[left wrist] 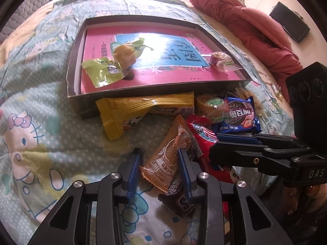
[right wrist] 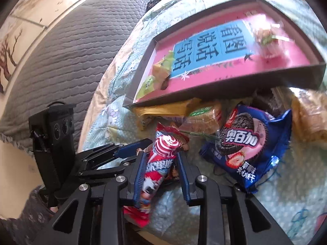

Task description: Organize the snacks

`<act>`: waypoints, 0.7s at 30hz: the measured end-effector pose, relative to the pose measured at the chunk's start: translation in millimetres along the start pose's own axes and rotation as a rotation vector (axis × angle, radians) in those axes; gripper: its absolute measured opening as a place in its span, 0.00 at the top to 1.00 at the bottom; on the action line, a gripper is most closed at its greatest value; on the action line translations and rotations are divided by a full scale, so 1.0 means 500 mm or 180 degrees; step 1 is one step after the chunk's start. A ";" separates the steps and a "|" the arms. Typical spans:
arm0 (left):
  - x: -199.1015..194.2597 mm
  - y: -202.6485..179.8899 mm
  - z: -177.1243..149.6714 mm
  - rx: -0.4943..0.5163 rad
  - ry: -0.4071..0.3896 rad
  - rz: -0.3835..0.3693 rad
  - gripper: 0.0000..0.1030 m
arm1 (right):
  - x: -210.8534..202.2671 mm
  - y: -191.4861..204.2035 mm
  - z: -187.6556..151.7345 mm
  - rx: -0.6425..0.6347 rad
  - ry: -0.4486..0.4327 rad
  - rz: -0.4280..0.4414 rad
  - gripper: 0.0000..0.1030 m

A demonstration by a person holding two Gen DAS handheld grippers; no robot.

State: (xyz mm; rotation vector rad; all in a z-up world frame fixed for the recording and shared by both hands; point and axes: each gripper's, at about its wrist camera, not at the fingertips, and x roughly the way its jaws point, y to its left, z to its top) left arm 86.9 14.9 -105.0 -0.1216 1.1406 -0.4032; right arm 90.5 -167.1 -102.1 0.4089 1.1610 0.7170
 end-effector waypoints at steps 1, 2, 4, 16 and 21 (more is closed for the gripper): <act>-0.001 -0.001 0.001 -0.0006 -0.0015 -0.0012 0.70 | -0.001 0.001 0.000 -0.0032 -0.0005 -0.0054 0.70; -0.003 -0.001 0.001 -0.0016 -0.0035 -0.0010 0.73 | -0.002 0.003 0.000 -0.0070 -0.0005 -0.0109 0.70; -0.004 0.002 0.002 -0.0030 -0.0035 -0.0030 0.75 | -0.005 0.009 -0.002 -0.0177 0.0009 -0.0222 0.69; -0.041 0.044 0.002 -0.0172 -0.0126 0.0132 0.77 | 0.009 0.045 -0.041 -0.0376 0.0243 -0.0402 0.56; -0.031 0.033 -0.002 -0.0121 -0.0084 0.0107 0.76 | 0.014 0.061 -0.053 -0.0639 0.0215 -0.0612 0.57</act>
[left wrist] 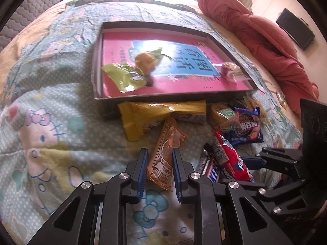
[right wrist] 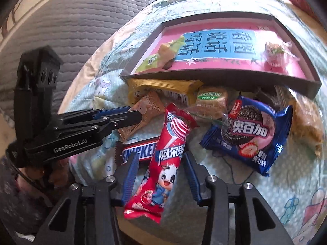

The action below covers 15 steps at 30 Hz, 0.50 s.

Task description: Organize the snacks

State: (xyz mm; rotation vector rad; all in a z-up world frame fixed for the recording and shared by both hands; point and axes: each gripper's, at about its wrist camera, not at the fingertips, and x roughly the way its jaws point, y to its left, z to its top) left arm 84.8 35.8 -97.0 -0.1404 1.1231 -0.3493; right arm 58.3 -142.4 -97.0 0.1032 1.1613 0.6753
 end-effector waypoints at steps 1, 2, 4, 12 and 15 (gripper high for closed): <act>0.004 -0.004 0.000 0.0000 0.0007 -0.0005 0.76 | -0.001 0.003 -0.002 -0.0063 -0.0003 -0.0047 0.62; 0.008 -0.005 0.000 -0.0001 0.0033 -0.0031 0.75 | -0.001 0.005 -0.002 -0.0107 -0.0005 -0.0080 0.67; 0.014 -0.005 -0.001 -0.0021 0.0049 -0.0040 0.72 | -0.005 0.006 -0.005 -0.0174 -0.0005 -0.0122 0.71; 0.033 -0.042 -0.007 0.0144 0.0039 0.0107 0.59 | -0.023 -0.003 -0.008 -0.0178 -0.0036 -0.0071 0.76; 0.040 -0.058 -0.010 0.0309 0.0034 0.0345 0.74 | -0.035 -0.001 -0.005 -0.0212 -0.0097 -0.0069 0.78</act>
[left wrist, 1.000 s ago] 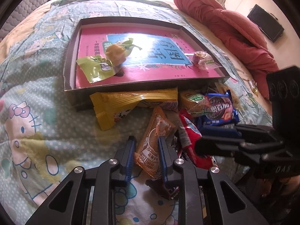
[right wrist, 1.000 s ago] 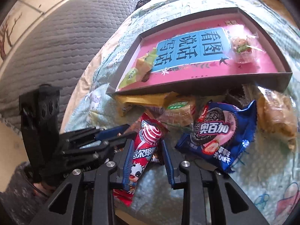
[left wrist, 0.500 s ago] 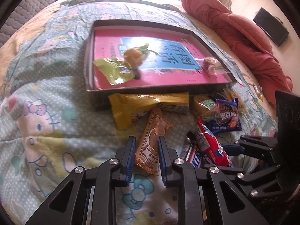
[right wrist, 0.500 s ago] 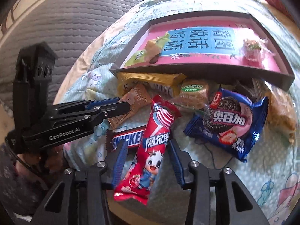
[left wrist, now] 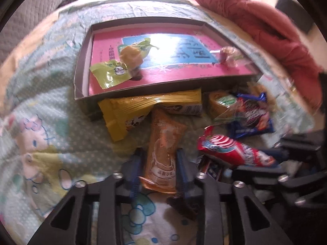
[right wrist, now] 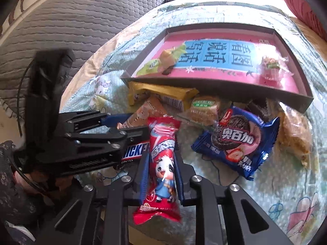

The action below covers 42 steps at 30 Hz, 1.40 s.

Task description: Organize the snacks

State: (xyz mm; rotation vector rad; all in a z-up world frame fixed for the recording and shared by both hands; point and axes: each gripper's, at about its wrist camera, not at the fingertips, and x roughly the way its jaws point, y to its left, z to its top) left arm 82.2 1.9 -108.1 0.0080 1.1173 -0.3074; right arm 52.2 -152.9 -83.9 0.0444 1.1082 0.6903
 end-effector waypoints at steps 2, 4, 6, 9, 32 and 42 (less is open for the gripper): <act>-0.003 0.003 0.000 -0.0029 -0.0014 -0.0017 0.79 | -0.007 -0.002 0.001 0.0007 -0.0031 0.0007 0.78; -0.009 0.012 0.000 -0.0104 -0.0036 -0.0083 0.79 | -0.011 -0.004 0.002 0.0019 -0.0059 0.0025 0.78; -0.018 0.021 -0.002 -0.0153 -0.0043 -0.0129 0.79 | -0.014 -0.006 0.004 0.0037 -0.0077 0.0067 0.78; -0.045 0.025 -0.005 -0.0203 -0.0129 -0.0208 0.79 | -0.018 -0.010 0.005 0.0071 -0.0110 0.0133 0.78; -0.117 0.031 0.003 -0.0340 -0.0368 -0.0349 0.79 | 0.004 -0.011 -0.006 0.0047 0.0152 0.0166 0.80; -0.142 0.027 0.012 -0.0420 -0.0473 -0.0386 0.79 | -0.040 -0.048 0.021 0.0362 -0.0171 0.0495 0.80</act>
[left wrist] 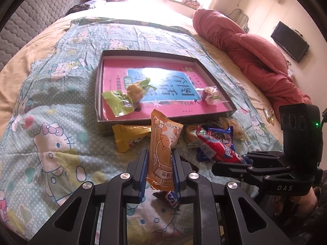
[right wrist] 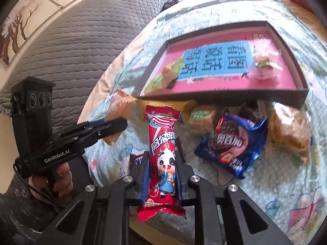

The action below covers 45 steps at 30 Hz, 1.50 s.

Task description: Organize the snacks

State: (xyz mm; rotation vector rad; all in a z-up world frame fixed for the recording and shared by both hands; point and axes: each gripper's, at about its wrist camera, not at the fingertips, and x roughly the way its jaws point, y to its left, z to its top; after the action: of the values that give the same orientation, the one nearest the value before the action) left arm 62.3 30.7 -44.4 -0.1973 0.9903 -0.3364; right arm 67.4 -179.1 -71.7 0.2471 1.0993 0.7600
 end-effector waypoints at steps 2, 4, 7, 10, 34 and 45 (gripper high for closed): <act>-0.004 -0.006 0.003 0.0007 -0.0025 0.0012 0.79 | -0.009 0.001 0.009 -0.0027 -0.0074 -0.0006 0.80; -0.009 -0.011 0.007 0.0011 -0.0054 0.0011 0.79 | -0.016 0.003 0.018 -0.0059 -0.0147 -0.0030 0.80; -0.012 -0.016 0.014 0.0009 -0.0088 0.0028 0.79 | -0.026 -0.001 0.028 -0.0081 -0.0217 -0.0062 0.80; -0.013 -0.022 0.019 0.0014 -0.0108 0.0047 0.79 | -0.032 -0.006 0.039 -0.0069 -0.0278 -0.0077 0.80; 0.001 -0.047 0.073 0.0044 -0.0224 0.0147 0.79 | -0.077 -0.039 0.106 -0.0065 -0.0647 -0.0150 0.80; 0.015 -0.060 0.094 0.0086 -0.0249 0.0186 0.79 | -0.080 -0.047 0.125 -0.0083 -0.0700 -0.0179 0.80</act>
State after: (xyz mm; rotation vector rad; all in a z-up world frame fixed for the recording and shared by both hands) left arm 100.0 0.6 -15.6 -0.1556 0.9120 -0.2864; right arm 122.7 -211.5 -27.4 0.2700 0.8843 0.6796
